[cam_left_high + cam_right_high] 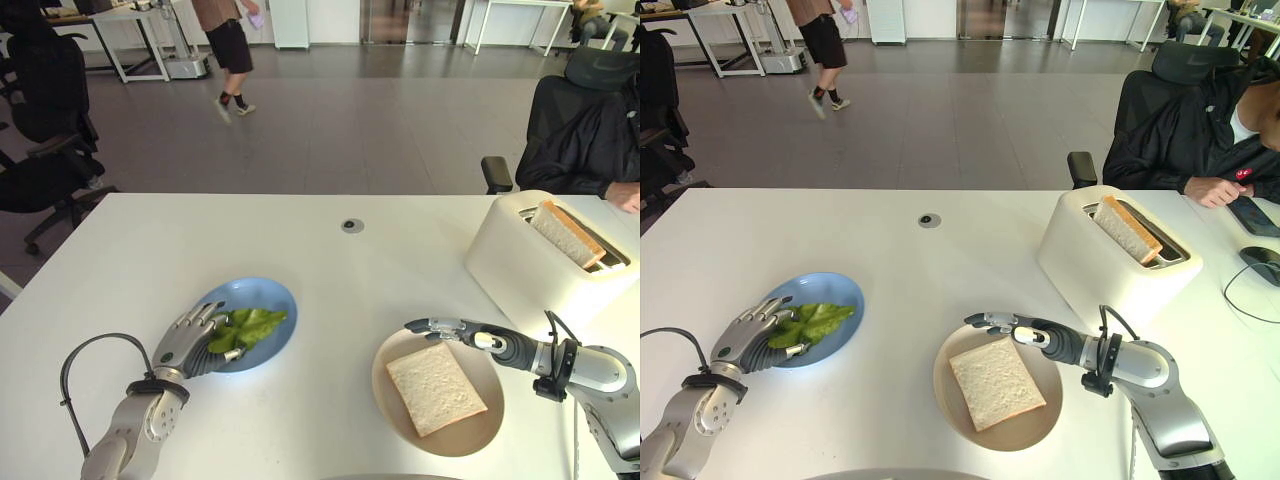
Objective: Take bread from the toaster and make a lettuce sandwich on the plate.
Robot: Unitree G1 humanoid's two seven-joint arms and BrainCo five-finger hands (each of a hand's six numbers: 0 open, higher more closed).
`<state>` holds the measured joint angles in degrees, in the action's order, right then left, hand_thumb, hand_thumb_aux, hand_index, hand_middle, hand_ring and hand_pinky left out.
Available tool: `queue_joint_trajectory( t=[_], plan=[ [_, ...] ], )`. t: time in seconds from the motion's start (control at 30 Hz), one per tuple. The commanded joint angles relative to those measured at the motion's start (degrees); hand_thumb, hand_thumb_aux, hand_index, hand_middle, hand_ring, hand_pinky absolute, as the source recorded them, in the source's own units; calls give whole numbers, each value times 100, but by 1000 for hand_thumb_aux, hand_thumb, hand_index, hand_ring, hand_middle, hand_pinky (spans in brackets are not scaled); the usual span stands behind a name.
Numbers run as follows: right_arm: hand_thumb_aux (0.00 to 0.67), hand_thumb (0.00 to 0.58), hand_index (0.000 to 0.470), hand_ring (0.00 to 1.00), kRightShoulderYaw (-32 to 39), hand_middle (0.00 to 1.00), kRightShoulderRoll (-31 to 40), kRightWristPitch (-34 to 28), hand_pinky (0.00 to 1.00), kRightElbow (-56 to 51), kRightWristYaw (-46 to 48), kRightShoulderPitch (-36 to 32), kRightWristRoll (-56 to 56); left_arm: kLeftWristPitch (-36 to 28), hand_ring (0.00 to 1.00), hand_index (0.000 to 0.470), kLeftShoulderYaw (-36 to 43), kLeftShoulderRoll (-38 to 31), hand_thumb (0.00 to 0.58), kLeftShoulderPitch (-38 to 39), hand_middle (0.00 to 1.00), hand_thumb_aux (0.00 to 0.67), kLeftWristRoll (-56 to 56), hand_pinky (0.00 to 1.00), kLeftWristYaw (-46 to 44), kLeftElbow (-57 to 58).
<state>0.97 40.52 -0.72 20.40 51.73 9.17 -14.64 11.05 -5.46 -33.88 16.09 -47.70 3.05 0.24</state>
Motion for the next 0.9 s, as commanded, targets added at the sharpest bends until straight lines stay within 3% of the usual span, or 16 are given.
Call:
queue_joint_trajectory(
  t=[0.03,0.23,0.5,0.57,0.6,0.67,0.77,0.8,0.83,0.87,0.9],
  plan=[
    [0,0,0,0,11,0,4,18,0,62,-4,7,26,-105,0,470,108,-113,580,84,0,670,95,0,-96,37],
    [0,0,0,0,41,0,-38,40,0,58,-73,-16,58,8,0,470,56,-154,580,102,0,670,381,0,70,-121],
    [0,0,0,0,77,0,-87,90,0,23,-180,-51,88,-30,0,470,-590,-170,580,440,0,670,1053,0,-246,-1452],
    [0,0,0,0,94,0,-100,99,0,10,-203,-61,100,-53,0,470,-533,-151,580,422,0,670,1065,0,-297,-1285],
    [0,0,0,0,99,0,-103,100,0,7,-207,-70,98,-47,0,431,-472,-132,576,402,0,615,1070,0,-308,-1157],
    [0,0,0,0,95,0,-100,101,0,5,-206,-80,82,-4,0,470,-417,-116,580,376,0,670,1069,0,-273,-972],
    [0,0,0,0,92,0,-96,99,0,12,-198,-74,68,28,0,463,-378,-127,580,361,0,659,1087,0,-245,-759],
    [0,0,0,0,91,0,-95,95,0,20,-197,-65,63,31,0,195,-351,-138,382,348,0,279,1067,0,-235,-683],
    [0,0,0,0,91,0,-95,94,0,24,-195,-60,59,35,0,63,-334,-146,144,338,0,89,1054,0,-226,-631],
    [0,0,0,0,92,0,-93,91,0,28,-188,-61,52,41,0,0,-335,-151,0,342,0,0,1056,0,-216,-603],
    [0,0,0,0,96,0,-93,89,0,30,-184,-64,50,49,0,0,-338,-153,0,341,0,0,1058,0,-202,-577]
  ],
)
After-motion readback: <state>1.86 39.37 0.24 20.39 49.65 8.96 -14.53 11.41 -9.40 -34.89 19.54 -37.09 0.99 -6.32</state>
